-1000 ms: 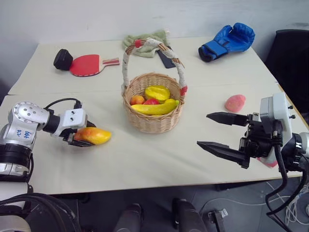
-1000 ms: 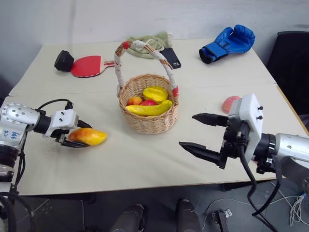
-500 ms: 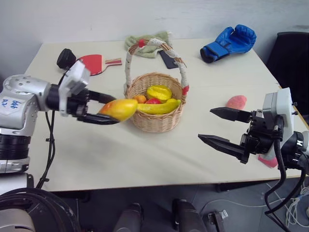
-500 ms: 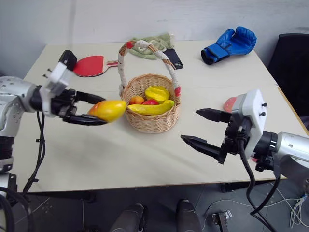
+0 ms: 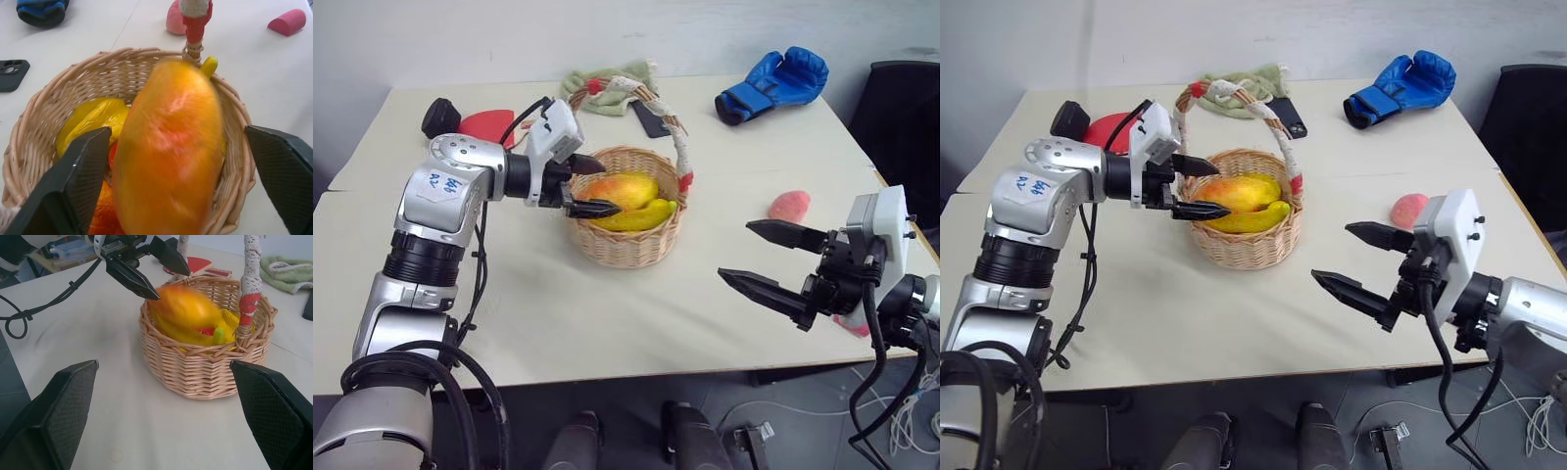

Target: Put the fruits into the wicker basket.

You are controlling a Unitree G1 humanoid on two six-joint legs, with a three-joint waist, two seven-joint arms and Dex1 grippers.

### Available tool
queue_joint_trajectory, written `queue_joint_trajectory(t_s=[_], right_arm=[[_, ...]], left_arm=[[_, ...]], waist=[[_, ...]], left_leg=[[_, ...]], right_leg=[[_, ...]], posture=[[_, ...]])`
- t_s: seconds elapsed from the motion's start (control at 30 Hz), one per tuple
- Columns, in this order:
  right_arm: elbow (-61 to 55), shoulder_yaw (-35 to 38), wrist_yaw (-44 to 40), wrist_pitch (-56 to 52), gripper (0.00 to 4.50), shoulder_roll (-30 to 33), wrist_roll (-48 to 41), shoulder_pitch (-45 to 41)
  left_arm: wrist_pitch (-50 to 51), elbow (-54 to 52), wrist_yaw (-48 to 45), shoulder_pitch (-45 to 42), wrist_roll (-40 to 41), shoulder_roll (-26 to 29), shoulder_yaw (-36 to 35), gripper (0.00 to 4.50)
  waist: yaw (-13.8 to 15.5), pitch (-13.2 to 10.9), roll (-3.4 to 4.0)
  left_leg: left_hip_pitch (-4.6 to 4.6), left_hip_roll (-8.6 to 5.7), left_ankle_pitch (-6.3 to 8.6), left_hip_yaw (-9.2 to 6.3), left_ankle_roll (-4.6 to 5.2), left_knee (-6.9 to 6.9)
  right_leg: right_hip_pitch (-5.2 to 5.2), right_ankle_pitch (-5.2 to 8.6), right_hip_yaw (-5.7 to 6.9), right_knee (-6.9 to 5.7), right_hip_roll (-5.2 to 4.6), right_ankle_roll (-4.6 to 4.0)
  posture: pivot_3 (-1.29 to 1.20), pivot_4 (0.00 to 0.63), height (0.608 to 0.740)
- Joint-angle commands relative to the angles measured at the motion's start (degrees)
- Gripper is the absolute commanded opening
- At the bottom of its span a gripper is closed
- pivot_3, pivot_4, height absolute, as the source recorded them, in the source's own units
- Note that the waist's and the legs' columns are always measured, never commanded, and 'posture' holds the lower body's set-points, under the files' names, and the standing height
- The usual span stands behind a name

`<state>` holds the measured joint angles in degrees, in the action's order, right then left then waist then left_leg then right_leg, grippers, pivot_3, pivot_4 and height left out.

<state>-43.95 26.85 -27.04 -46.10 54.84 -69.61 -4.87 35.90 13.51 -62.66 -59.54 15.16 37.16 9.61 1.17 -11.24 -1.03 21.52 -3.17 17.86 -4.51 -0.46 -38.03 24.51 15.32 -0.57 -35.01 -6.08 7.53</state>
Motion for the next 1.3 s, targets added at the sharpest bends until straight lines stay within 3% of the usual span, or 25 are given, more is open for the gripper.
queue_joint_trajectory(t_s=[0.03, 0.23, 0.37, 0.53, 0.87, 1.27, 1.3], right_arm=[[-1.51, 2.66, 1.52, 1.90, 4.50, -0.91, -0.01, 1.15], [3.24, 2.65, 6.88, 4.21, 4.50, -5.01, 10.27, 5.20], [16.07, -0.92, 13.89, 5.02, 4.50, -9.39, 18.88, -0.66], [33.75, -7.07, 15.35, 7.84, 4.50, -12.57, 29.64, -13.40], [69.64, -10.64, 9.70, 13.76, 4.50, -19.13, 38.97, -36.61], [96.25, -11.56, 3.63, 21.68, 4.50, -22.26, 47.44, -49.19], [97.03, -11.46, 3.13, 22.68, 4.31, -22.34, 47.89, -49.39]], left_arm=[[-2.26, -1.20, -2.77, 0.13, 1.57, 1.96, -3.12, 4.47], [5.96, -9.76, -14.54, 3.74, 19.38, 5.26, -13.55, 4.47], [13.31, -15.56, -19.54, 6.52, 27.79, 7.81, -14.35, 4.47], [11.30, -20.43, -17.18, 10.26, 27.77, 6.46, -13.17, 4.47], [10.81, -26.57, -11.65, 13.94, 28.56, 4.56, -12.52, 4.47], [10.70, -28.45, -7.41, 14.93, 29.32, 4.97, -13.49, 4.47], [10.70, -28.29, -7.14, 14.73, 29.24, 4.97, -13.45, 4.49]], waist=[[0.16, 0.00, 0.00], [0.08, 0.00, 0.00], [-0.08, 0.02, 0.00], [-0.70, 0.01, 0.02], [-1.96, 0.01, 0.03], [-2.80, 0.01, 0.03], [-2.80, 0.01, 0.03]], left_leg=[[0.00, 0.01, 0.00, -0.01, 0.00, 0.00], [0.01, 0.09, 0.00, 0.00, 0.00, -0.01], [-0.10, -0.02, -0.01, 0.13, 0.03, -0.06], [-0.25, -0.03, -0.03, 0.24, 0.03, -0.01], [-0.17, 0.00, -0.03, 0.37, 0.03, 0.14], [-0.17, -0.01, -0.03, 0.38, 0.02, 0.17], [-0.16, -0.01, -0.03, 0.38, 0.02, 0.18]], right_leg=[[0.00, 0.00, 0.00, 0.02, -0.01, 0.00], [0.00, 0.00, -0.02, -0.05, -0.05, 0.00], [-0.05, 0.00, -0.12, -0.02, -0.17, 0.01], [-0.06, 0.00, -0.27, -0.16, -0.15, 0.01], [0.07, -0.04, -0.39, -0.14, -0.13, 0.06], [0.08, -0.06, -0.40, -0.13, -0.13, 0.10], [0.08, -0.06, -0.40, -0.12, -0.13, 0.10]], posture=[[0.00, 0.150, 0.740], [0.00, 0.150, 0.740], [0.00, 0.150, 0.740], [0.00, 0.150, 0.740], [0.00, 0.150, 0.740], [0.00, 0.150, 0.740], [0.00, 0.150, 0.740]])
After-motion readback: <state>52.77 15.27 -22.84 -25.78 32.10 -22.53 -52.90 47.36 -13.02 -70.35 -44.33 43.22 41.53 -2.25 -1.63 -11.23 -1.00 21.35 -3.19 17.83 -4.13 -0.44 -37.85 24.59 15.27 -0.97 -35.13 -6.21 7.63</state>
